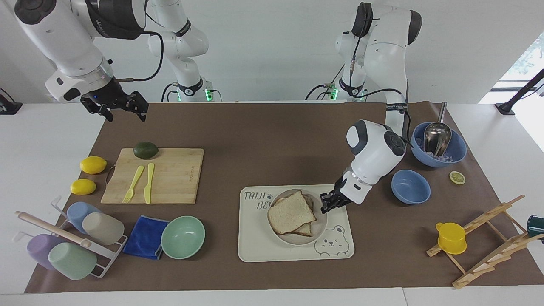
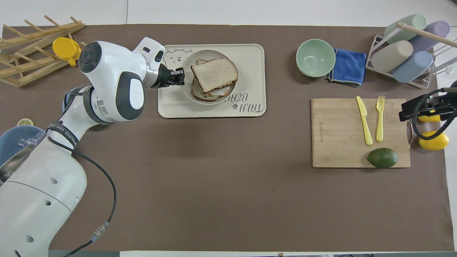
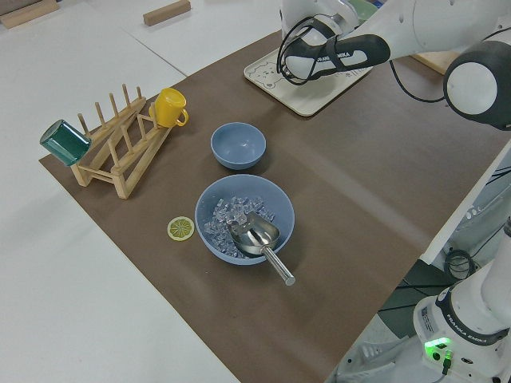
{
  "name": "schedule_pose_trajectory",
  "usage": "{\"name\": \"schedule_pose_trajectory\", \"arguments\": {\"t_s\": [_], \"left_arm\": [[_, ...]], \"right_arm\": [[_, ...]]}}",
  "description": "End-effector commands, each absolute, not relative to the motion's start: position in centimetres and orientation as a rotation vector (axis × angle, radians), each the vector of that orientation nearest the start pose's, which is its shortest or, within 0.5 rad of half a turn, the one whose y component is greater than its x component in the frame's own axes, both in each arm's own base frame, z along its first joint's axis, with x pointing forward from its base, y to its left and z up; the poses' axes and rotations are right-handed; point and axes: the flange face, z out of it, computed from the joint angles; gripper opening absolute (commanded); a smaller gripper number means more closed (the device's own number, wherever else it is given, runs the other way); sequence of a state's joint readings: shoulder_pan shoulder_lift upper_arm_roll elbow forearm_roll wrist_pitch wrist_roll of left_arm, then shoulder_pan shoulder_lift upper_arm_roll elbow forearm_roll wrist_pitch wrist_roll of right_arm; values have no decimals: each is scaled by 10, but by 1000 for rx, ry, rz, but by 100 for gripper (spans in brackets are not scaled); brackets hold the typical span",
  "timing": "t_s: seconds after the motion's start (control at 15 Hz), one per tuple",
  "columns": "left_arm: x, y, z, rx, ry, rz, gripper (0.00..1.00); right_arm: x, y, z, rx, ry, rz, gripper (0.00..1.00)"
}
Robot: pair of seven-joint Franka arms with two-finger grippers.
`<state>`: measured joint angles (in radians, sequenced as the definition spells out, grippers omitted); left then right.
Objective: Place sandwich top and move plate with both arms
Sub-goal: 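Open the left gripper and release the plate on the tray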
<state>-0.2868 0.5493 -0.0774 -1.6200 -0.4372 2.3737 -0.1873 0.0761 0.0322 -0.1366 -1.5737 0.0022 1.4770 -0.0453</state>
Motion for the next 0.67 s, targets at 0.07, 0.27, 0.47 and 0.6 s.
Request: {"name": "schedule_pose_trajectory", "arguments": {"t_s": [0.07, 0.27, 0.47, 0.6], "left_arm": [[656, -250, 318, -3547, -165, -220, 0], [651, -248, 311, -3538, -165, -227, 0], [652, -248, 311, -3534, -161, -229, 55], [653, -245, 313, -3535, -139, -222, 100]], "right_arm": [[547, -33, 601, -3121, 43, 193, 100], [547, -33, 601, -3122, 43, 193, 100], [547, -33, 601, -3122, 43, 193, 100], [547, -33, 601, -3121, 43, 193, 100]]}}
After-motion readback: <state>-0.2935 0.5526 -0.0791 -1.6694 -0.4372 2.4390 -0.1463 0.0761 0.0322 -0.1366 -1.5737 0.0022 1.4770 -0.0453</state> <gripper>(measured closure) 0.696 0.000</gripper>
